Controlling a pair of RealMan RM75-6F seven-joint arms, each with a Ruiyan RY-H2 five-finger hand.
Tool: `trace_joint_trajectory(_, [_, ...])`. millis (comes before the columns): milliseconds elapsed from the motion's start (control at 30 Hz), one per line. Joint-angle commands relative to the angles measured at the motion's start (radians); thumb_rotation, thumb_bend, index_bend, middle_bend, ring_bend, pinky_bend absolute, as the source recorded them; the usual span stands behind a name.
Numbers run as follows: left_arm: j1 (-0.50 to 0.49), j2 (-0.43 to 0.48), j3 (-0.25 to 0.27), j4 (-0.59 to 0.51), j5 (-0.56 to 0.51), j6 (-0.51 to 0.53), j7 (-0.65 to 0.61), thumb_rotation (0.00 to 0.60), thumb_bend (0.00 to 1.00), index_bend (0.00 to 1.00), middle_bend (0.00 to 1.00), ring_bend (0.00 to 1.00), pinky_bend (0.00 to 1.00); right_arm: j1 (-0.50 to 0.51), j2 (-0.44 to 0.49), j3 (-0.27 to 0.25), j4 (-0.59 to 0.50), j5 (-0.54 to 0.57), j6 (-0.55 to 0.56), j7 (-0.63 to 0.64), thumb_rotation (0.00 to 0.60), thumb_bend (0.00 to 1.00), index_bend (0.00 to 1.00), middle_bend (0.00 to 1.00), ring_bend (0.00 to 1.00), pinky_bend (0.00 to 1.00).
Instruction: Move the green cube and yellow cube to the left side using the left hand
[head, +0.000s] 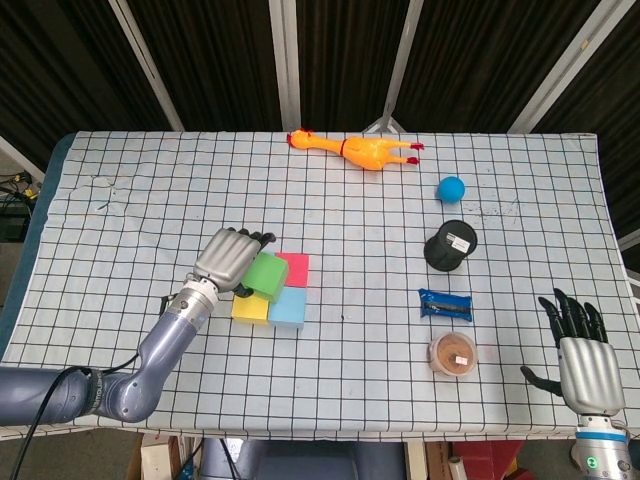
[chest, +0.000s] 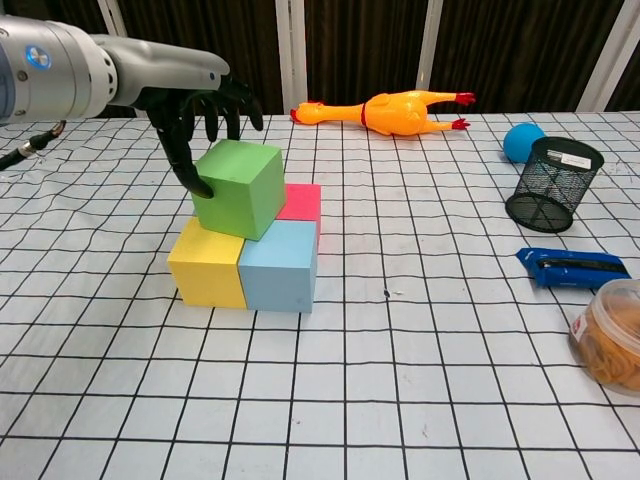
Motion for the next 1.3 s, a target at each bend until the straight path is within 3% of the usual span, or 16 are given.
trace_joint_trajectory(33, [0.0, -0.01, 0.005, 0.019, 0.007, -0.011, -0.008, 0.6, 0.04, 0.24, 0.33, 0.33, 0.37, -0.002, 0.001, 0.002, -0.001, 0.001, 0.005, 0.004, 0.6, 0.04, 0.12, 0.0, 0.06, 0.0])
trace_joint_trajectory(233, [0.007, -0.02, 0.004, 0.029, 0.043, -0.019, -0.033, 0.6, 0.09, 0.28, 0.4, 0.35, 0.38, -0.003, 0.002, 0.004, -0.001, 0.002, 0.01, 0.013, 0.6, 0.04, 0.12, 0.0, 0.06, 0.0])
trace_joint_trajectory(467, [0.019, -0.021, 0.012, 0.036, 0.1, 0.002, -0.038, 0.6, 0.19, 0.51, 0.52, 0.4, 0.42, -0.004, 0.005, 0.003, 0.0, 0.0, 0.011, 0.023, 0.6, 0.04, 0.12, 0.0, 0.06, 0.0])
trace_joint_trajectory(733, [0.05, 0.029, 0.012, 0.022, 0.132, 0.036, -0.054, 0.6, 0.19, 0.53, 0.53, 0.4, 0.42, -0.007, 0.007, 0.003, 0.001, -0.005, 0.017, 0.029, 0.6, 0.04, 0.12, 0.0, 0.06, 0.0])
trace_joint_trajectory(967, [0.13, 0.11, 0.045, 0.043, 0.281, 0.151, -0.07, 0.6, 0.17, 0.53, 0.52, 0.4, 0.42, -0.006, 0.002, 0.005, 0.002, 0.001, 0.017, 0.022, 0.6, 0.04, 0.12, 0.0, 0.06, 0.0])
trace_joint_trajectory(1133, [0.193, 0.141, 0.08, 0.115, 0.337, 0.196, -0.084, 0.6, 0.16, 0.52, 0.51, 0.4, 0.42, -0.003, -0.002, 0.006, 0.002, 0.008, 0.011, 0.015, 0.6, 0.04, 0.12, 0.0, 0.06, 0.0])
trace_joint_trajectory(1300, [0.234, 0.097, 0.072, 0.257, 0.31, 0.171, -0.149, 0.6, 0.15, 0.51, 0.49, 0.4, 0.42, 0.001, -0.009, 0.004, -0.001, 0.009, 0.006, 0.001, 0.6, 0.04, 0.12, 0.0, 0.06, 0.0])
